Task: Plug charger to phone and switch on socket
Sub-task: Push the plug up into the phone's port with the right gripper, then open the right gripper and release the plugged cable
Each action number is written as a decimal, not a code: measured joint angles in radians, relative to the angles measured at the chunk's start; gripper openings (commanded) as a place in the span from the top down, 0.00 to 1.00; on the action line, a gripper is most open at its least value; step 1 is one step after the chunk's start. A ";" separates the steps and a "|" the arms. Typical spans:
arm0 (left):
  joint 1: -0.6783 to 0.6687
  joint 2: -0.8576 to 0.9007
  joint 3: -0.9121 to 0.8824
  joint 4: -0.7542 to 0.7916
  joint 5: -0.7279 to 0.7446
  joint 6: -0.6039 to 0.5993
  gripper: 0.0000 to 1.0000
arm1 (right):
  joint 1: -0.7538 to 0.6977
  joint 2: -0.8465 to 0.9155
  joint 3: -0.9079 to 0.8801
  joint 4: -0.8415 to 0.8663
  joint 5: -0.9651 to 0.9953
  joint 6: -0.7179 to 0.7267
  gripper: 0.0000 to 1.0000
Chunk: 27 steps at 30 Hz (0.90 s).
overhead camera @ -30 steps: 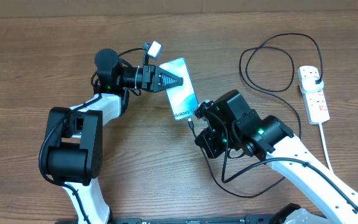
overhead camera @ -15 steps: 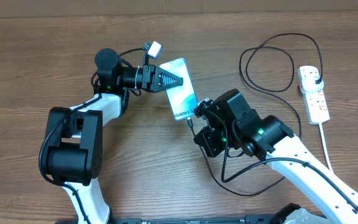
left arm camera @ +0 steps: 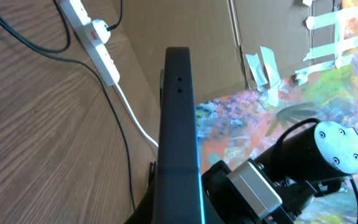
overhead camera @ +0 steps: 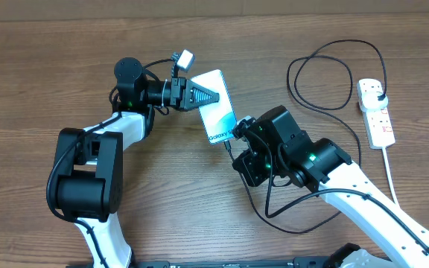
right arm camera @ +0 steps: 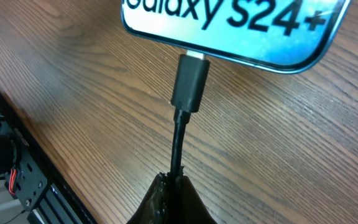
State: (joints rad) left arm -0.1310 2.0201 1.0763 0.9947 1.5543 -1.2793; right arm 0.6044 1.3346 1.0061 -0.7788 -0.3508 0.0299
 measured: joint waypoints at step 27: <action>0.000 0.000 0.009 0.000 0.009 0.000 0.96 | 0.106 0.004 0.000 0.062 0.172 0.029 0.58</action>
State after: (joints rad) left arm -0.1314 2.0201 1.0855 0.9943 1.5631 -1.2797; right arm 0.7101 1.3388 1.0065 -0.7170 -0.1791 0.0586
